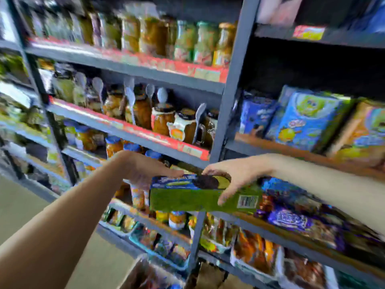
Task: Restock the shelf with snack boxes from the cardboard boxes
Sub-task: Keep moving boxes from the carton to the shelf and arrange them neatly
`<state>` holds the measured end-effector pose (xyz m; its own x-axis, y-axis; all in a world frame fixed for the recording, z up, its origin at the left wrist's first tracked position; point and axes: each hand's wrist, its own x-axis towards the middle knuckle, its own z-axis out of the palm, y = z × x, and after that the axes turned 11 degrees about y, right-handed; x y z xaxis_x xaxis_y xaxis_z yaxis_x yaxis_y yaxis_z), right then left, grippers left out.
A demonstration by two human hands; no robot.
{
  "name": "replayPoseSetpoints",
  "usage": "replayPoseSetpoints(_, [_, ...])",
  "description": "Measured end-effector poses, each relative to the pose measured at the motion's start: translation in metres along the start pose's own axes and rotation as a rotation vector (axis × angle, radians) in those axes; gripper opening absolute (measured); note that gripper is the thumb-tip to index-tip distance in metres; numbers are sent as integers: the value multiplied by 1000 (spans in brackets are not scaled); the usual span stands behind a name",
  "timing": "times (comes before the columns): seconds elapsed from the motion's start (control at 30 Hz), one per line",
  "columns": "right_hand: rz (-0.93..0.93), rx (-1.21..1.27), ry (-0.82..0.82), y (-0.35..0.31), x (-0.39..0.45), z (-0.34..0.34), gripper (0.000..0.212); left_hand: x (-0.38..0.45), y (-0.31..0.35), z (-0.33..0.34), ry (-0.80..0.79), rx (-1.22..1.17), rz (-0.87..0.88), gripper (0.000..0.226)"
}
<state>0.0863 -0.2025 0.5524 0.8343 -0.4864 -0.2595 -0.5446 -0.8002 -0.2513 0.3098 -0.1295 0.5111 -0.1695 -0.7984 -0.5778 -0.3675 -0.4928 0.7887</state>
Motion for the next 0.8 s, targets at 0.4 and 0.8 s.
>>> replayPoseSetpoints(0.4, [313, -173, 460, 14, -210, -179, 39, -70, 240, 81, 308, 584, 694, 51])
replayPoseSetpoints(0.8, [335, -433, 866, 72, -328, -278, 73, -63, 390, 141, 1397, 1050, 1626, 62])
